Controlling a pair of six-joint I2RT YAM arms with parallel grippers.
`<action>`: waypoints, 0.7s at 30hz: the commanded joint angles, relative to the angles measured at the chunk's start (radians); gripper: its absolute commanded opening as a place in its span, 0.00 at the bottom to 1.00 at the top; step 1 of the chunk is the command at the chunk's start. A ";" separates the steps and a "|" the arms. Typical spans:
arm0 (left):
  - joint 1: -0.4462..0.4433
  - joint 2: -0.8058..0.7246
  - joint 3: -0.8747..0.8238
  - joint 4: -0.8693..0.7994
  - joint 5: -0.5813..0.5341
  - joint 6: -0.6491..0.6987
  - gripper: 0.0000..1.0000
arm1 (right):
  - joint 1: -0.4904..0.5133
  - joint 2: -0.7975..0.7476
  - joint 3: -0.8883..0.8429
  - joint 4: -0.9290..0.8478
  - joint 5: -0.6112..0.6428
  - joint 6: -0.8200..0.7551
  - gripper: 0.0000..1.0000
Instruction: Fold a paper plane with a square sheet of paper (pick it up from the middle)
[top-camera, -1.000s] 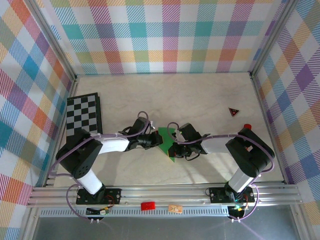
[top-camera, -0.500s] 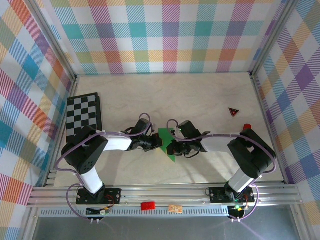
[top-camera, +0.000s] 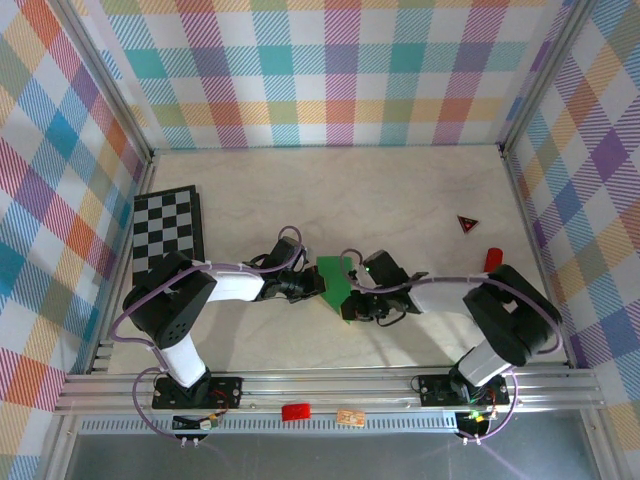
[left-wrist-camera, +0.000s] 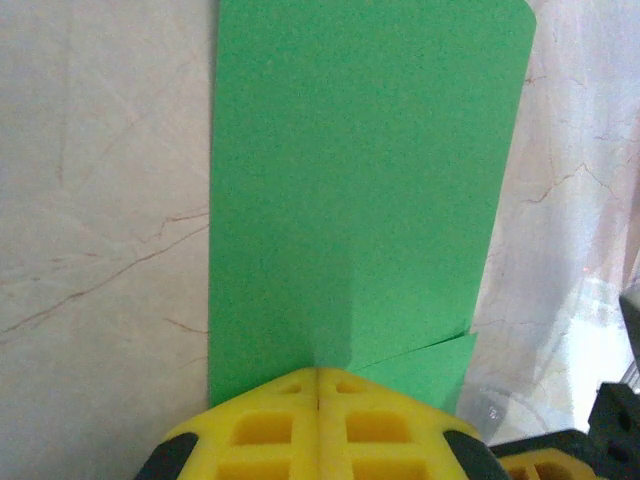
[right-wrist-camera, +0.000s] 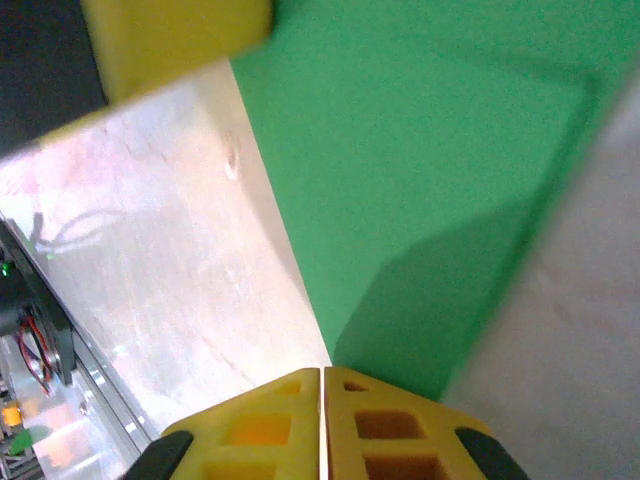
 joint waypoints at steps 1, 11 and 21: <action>-0.001 0.035 -0.017 -0.094 -0.082 -0.020 0.00 | 0.005 -0.045 -0.061 -0.054 -0.002 -0.044 0.12; -0.003 0.017 -0.047 -0.056 -0.076 -0.047 0.00 | 0.005 -0.130 -0.012 -0.005 -0.054 -0.005 0.13; -0.003 0.021 -0.045 -0.047 -0.068 -0.046 0.00 | 0.009 0.132 0.200 -0.021 -0.036 -0.013 0.14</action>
